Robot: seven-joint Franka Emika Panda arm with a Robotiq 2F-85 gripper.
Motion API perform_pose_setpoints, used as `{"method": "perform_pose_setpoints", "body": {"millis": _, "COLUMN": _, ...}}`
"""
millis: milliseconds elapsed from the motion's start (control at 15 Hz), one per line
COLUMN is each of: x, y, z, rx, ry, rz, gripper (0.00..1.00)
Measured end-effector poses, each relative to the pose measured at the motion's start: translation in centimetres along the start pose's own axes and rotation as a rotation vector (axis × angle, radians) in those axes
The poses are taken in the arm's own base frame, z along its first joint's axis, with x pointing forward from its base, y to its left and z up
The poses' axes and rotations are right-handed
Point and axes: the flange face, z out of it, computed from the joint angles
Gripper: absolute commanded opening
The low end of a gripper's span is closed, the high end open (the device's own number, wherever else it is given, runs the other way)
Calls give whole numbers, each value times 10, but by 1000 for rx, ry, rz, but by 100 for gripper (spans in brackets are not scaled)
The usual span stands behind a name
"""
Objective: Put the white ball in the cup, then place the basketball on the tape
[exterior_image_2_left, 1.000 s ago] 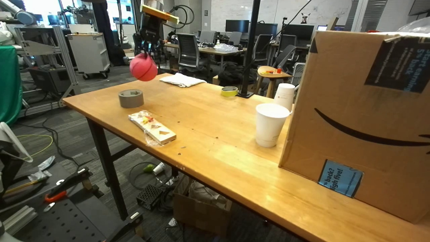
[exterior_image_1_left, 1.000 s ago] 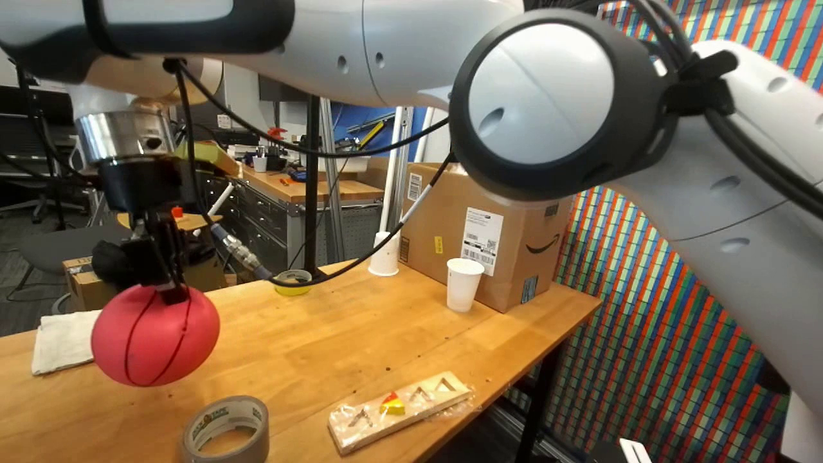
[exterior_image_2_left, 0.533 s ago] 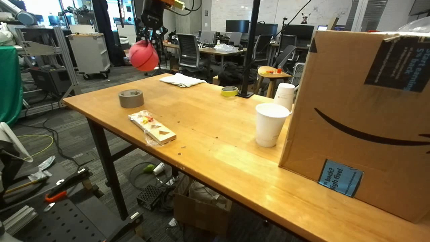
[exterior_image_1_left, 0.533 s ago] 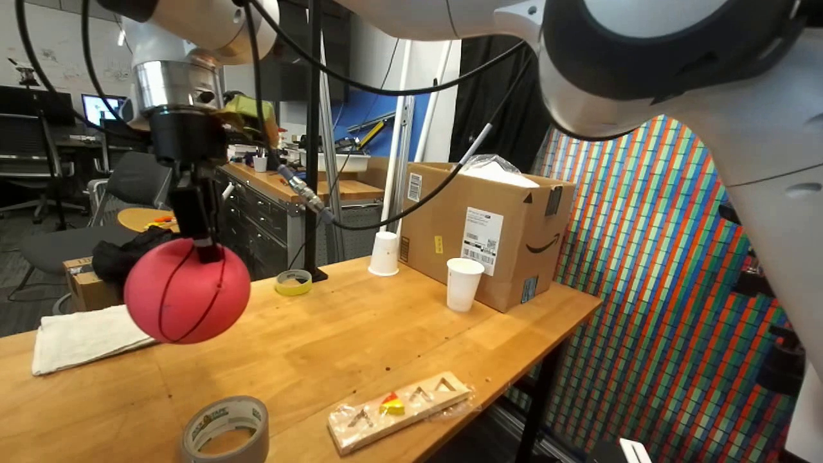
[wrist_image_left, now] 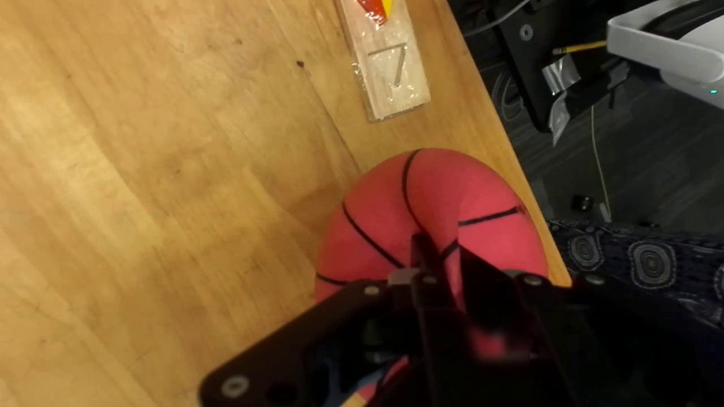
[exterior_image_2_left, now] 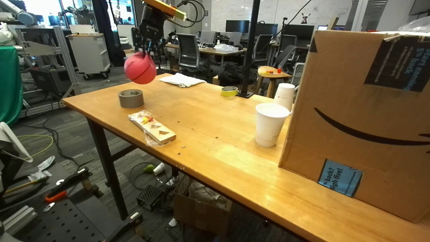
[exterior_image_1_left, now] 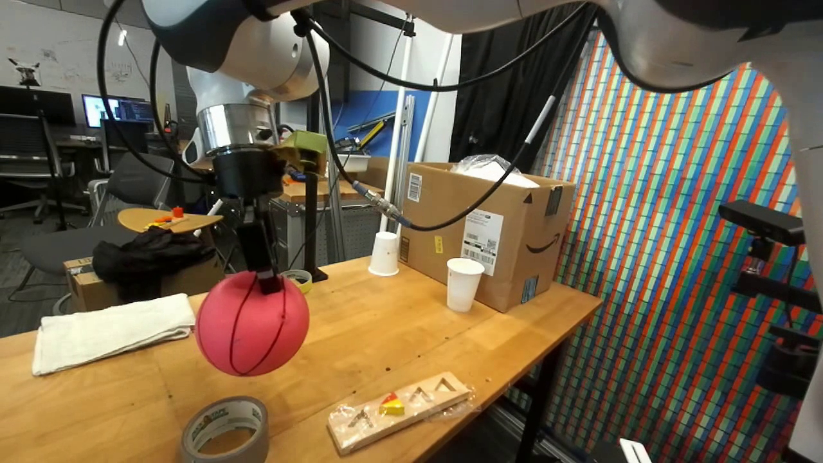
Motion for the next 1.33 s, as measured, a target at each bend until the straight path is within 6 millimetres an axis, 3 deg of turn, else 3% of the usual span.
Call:
{"method": "perform_pose_setpoints", "body": {"millis": 533, "x": -31, "y": -74, "z": 39, "rx": 2, "ry": 3, "rz": -5, "gripper": 5}}
{"method": "perform_pose_setpoints", "body": {"millis": 733, "x": -18, "y": -102, "z": 51, "rx": -34, "ry": 7, "rz": -49, "gripper": 5}}
{"method": "perform_pose_setpoints", "body": {"millis": 1000, "x": 15, "y": -137, "z": 49, "rx": -112, "ry": 47, "rz": -127, "gripper": 5}}
{"method": "perform_pose_setpoints", "body": {"millis": 1133, "x": 24, "y": -144, "z": 46, "rx": -162, "ry": 55, "rz": -150, "gripper": 5}}
{"method": "perform_pose_setpoints", "body": {"millis": 1333, "x": 29, "y": -138, "z": 38, "rx": -248, "ry": 55, "rz": -159, "gripper": 5}}
